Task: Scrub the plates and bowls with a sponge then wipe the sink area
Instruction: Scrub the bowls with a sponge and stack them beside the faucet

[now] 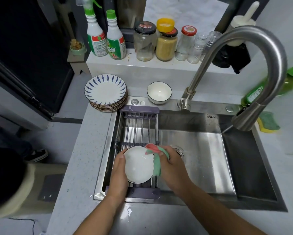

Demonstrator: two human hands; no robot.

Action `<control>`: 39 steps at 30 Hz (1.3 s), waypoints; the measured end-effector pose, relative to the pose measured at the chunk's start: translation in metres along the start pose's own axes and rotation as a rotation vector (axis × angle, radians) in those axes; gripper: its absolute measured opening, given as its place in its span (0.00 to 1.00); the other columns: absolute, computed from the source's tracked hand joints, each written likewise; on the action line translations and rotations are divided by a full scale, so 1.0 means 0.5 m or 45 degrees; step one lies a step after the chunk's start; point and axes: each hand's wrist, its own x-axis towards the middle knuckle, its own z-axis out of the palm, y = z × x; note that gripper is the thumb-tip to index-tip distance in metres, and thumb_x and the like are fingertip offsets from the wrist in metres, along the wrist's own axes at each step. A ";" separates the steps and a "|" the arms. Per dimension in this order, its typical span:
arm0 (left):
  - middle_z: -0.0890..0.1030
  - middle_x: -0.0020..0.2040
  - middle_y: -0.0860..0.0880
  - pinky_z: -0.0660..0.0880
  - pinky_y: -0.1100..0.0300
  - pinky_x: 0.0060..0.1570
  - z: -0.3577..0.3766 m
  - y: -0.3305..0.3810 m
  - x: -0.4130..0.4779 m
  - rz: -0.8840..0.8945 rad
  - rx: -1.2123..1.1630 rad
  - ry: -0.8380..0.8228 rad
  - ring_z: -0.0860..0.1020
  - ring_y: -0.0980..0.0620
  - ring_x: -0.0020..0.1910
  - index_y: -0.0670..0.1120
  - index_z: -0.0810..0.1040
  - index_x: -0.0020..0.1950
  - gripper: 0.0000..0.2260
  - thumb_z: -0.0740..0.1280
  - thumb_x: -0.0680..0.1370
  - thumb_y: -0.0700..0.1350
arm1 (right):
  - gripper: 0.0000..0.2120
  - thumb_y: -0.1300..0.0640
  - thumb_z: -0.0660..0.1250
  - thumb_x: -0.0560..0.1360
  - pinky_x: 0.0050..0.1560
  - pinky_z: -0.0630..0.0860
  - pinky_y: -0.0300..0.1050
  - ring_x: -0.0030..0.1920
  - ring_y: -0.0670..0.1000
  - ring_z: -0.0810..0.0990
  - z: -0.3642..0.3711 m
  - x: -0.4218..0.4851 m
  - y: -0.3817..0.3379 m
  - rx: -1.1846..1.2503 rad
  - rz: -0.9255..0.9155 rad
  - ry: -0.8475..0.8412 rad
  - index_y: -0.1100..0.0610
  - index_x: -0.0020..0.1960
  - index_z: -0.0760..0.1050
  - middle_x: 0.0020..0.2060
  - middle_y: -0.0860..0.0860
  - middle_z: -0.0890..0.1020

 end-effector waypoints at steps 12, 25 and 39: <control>0.79 0.67 0.51 0.76 0.41 0.66 -0.006 -0.011 0.009 0.002 0.105 0.030 0.79 0.49 0.64 0.62 0.80 0.61 0.17 0.59 0.77 0.61 | 0.10 0.58 0.58 0.83 0.39 0.80 0.48 0.41 0.52 0.82 0.014 -0.001 0.003 -0.018 0.074 -0.059 0.50 0.49 0.76 0.43 0.52 0.83; 0.73 0.66 0.55 0.74 0.42 0.68 -0.014 -0.013 0.005 0.092 0.185 0.022 0.75 0.54 0.64 0.60 0.77 0.64 0.26 0.55 0.74 0.70 | 0.09 0.59 0.61 0.82 0.32 0.76 0.42 0.34 0.46 0.79 0.024 -0.003 0.005 0.130 0.151 -0.048 0.54 0.50 0.79 0.38 0.51 0.82; 0.82 0.51 0.65 0.74 0.59 0.53 -0.010 0.043 0.005 0.053 0.149 -0.014 0.80 0.64 0.52 0.57 0.79 0.61 0.15 0.53 0.88 0.50 | 0.12 0.58 0.62 0.81 0.40 0.79 0.46 0.38 0.44 0.80 0.000 -0.003 -0.019 0.176 0.115 -0.014 0.48 0.45 0.82 0.37 0.44 0.83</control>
